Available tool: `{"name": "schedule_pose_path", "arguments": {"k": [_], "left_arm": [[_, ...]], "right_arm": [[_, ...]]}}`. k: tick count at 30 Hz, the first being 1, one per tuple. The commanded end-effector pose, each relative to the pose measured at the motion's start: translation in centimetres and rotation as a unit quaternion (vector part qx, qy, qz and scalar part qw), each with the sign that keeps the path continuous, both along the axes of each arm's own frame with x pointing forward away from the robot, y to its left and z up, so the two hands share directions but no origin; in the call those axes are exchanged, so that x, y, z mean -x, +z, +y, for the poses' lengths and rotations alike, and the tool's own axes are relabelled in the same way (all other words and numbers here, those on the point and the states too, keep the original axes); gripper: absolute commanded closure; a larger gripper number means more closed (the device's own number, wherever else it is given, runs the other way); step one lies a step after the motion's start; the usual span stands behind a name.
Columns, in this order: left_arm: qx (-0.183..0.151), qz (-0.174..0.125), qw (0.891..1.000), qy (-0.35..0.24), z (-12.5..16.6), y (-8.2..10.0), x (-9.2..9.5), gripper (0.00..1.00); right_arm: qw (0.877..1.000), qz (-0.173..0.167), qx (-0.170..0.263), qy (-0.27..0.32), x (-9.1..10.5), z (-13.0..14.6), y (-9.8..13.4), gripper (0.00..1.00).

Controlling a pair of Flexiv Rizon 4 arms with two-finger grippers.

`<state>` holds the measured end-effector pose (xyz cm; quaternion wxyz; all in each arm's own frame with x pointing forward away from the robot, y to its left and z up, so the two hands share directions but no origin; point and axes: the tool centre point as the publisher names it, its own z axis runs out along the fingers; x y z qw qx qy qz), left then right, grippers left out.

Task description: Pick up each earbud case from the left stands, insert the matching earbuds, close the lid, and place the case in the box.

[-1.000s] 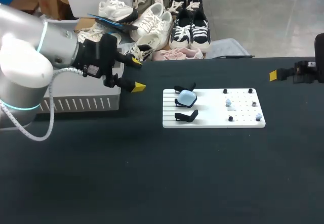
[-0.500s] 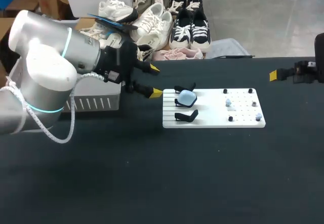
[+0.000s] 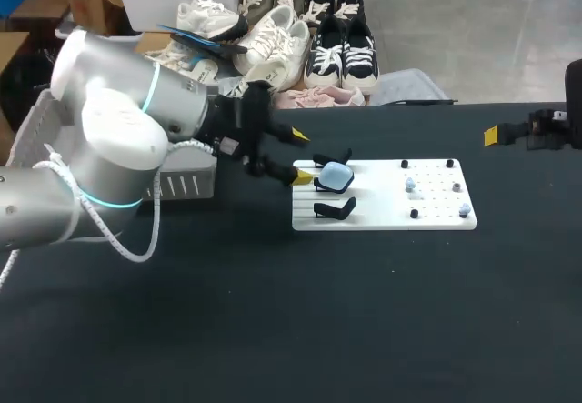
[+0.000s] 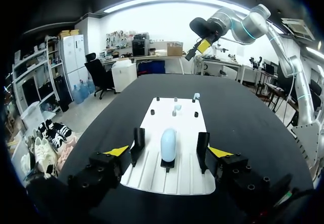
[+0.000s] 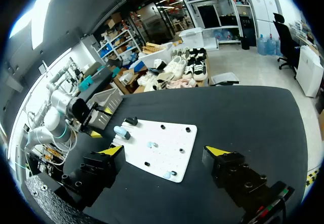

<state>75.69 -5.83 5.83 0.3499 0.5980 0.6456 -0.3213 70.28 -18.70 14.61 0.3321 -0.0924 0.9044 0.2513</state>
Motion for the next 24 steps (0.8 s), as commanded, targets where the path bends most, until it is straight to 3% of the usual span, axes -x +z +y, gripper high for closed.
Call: {"name": "schedule_pose_path", "arguments": {"k": [1, 24], "left_arm": [[-0.003, 0.003, 1.0, -0.005, -1.1, -0.7, -0.6, 0.0], [-0.017, 0.013, 1.0, -0.008, -2.8, -2.8, -0.4, 0.0]], "right_arm": [[1.0, 0.002, 0.004, -0.003, 0.1, 0.1, 0.2, 0.0], [1.0, 0.002, 0.004, -0.003, 0.1, 0.1, 0.2, 0.0]]}}
